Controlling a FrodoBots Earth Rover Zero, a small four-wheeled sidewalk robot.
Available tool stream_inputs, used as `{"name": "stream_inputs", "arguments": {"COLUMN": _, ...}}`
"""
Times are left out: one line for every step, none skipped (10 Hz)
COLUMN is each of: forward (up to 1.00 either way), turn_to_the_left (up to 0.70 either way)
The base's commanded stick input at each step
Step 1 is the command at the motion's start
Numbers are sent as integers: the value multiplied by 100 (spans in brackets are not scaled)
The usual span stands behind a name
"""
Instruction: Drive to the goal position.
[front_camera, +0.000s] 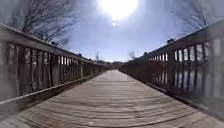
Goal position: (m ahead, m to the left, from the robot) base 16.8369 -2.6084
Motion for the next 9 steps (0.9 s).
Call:
{"name": "stream_inputs", "arguments": {"forward": 100, "turn_to_the_left": 0}}
{"name": "stream_inputs", "arguments": {"forward": 100, "turn_to_the_left": 0}}
{"name": "stream_inputs", "arguments": {"forward": 89, "turn_to_the_left": 0}}
{"name": "stream_inputs", "arguments": {"forward": 85, "turn_to_the_left": 0}}
{"name": "stream_inputs", "arguments": {"forward": 85, "turn_to_the_left": 0}}
{"name": "stream_inputs", "arguments": {"forward": 85, "turn_to_the_left": 0}}
{"name": "stream_inputs", "arguments": {"forward": 85, "turn_to_the_left": 0}}
{"name": "stream_inputs", "arguments": {"forward": 85, "turn_to_the_left": 0}}
{"name": "stream_inputs", "arguments": {"forward": 85, "turn_to_the_left": 0}}
